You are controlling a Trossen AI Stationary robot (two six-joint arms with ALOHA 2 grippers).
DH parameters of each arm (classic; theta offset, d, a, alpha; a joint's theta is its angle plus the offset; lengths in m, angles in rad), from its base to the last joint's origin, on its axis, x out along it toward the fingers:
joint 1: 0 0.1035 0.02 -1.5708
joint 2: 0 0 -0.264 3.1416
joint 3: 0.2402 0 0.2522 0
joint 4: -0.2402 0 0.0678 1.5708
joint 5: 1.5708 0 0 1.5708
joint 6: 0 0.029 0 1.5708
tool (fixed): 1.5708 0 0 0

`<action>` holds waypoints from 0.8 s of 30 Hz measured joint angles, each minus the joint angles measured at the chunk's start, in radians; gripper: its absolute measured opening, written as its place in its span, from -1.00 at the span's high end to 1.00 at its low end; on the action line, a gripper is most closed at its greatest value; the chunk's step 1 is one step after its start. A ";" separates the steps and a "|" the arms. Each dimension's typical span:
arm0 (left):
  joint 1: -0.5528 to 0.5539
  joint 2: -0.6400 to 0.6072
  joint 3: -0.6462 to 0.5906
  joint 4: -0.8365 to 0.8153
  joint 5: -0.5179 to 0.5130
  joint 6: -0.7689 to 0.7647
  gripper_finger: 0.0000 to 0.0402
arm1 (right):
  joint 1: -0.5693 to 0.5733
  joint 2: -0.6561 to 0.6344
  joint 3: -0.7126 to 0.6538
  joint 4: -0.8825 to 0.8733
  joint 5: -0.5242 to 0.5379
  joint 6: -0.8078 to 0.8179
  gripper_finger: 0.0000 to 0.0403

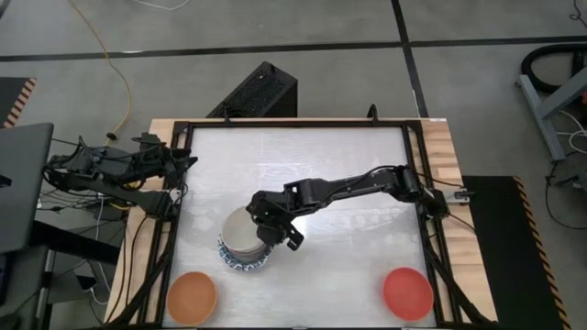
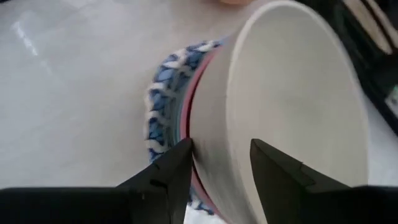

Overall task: Nest bowls inside each other
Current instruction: Stack the white bowl on top of the pink bowl

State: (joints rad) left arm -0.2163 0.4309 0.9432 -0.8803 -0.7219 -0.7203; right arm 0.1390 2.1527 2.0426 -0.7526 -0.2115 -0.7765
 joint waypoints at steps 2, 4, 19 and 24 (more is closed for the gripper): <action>0.000 0.000 0.000 0.000 0.000 0.010 -0.12 | -0.010 -0.009 0.000 0.006 0.000 0.041 0.11; 0.000 0.000 0.000 0.000 0.000 0.020 -0.12 | -0.020 -0.016 0.000 0.003 -0.002 0.089 0.10; 0.000 0.000 0.000 0.000 0.007 0.065 -0.12 | -0.041 -0.022 -0.002 -0.005 -0.142 0.170 0.11; 0.000 0.000 0.000 -0.001 0.024 0.065 -0.12 | -0.043 -0.022 -0.004 -0.003 -0.253 0.259 0.11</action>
State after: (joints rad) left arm -0.2162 0.4313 0.9432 -0.8813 -0.6977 -0.6556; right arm 0.0956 2.1307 2.0389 -0.7552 -0.4647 -0.5178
